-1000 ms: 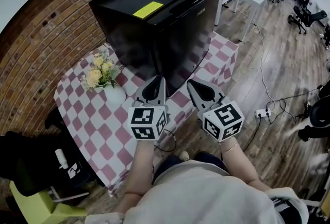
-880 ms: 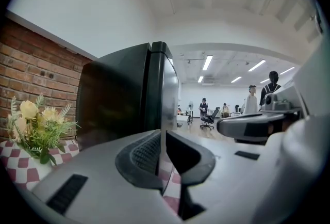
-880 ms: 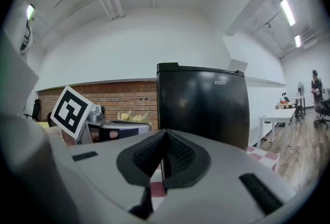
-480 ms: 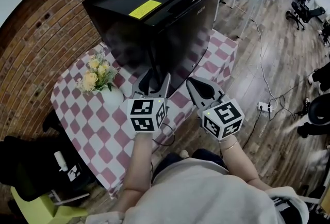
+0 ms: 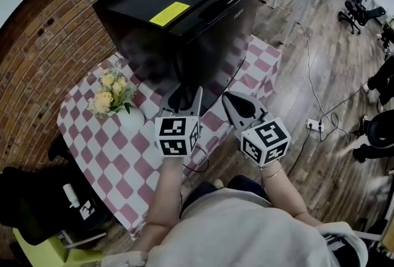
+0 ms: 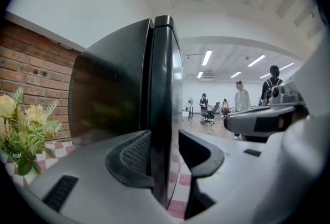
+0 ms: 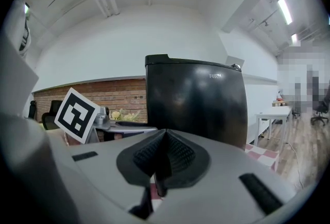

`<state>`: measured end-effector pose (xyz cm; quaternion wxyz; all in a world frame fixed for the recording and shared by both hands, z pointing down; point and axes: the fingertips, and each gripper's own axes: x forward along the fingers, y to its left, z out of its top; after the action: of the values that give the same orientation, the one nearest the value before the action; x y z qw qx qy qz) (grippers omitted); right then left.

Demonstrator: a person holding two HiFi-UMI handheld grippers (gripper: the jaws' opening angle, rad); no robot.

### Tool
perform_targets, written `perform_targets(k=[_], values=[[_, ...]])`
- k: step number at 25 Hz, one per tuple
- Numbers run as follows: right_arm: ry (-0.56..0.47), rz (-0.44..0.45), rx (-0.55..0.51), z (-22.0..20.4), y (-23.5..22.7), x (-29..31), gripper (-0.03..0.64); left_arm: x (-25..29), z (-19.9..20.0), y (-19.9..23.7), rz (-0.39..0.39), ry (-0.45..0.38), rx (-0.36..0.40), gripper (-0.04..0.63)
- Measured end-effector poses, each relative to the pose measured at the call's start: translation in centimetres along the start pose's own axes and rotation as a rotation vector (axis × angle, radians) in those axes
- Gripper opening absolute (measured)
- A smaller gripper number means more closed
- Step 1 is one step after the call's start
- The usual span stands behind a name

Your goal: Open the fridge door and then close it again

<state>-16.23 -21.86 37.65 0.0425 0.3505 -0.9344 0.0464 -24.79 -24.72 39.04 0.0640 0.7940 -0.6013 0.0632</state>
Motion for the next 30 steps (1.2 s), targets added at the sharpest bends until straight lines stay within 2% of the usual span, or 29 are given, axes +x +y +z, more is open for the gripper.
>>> perform_targets(k=[2, 11, 20, 21, 25, 30], values=[[0.000, -0.008, 0.001, -0.1, -0.3, 0.0, -0.002, 0.0, 0.0, 0.3, 0.013, -0.001, 0.007, 0.137], [0.006, -0.011, 0.005, -0.4, -0.3, 0.0, -0.002, 0.0, 0.0, 0.4, 0.010, -0.002, 0.014, 0.132], [-0.086, 0.060, -0.134, 5.1, 0.2, 3.6, 0.000, 0.0, 0.0, 0.3, 0.019, -0.003, 0.002, 0.133], [-0.098, 0.075, -0.151, 5.7, 0.2, 3.9, 0.026, 0.0, 0.0, 0.3, 0.019, -0.004, 0.003, 0.133], [-0.148, 0.159, -0.287, 8.9, 0.0, 4.3, 0.122, 0.0, 0.0, 0.2, 0.026, -0.001, 0.003, 0.133], [-0.189, 0.203, -0.519, 13.1, -0.9, 4.3, 0.169, 0.1, 0.0, 0.1, 0.051, 0.011, -0.015, 0.133]])
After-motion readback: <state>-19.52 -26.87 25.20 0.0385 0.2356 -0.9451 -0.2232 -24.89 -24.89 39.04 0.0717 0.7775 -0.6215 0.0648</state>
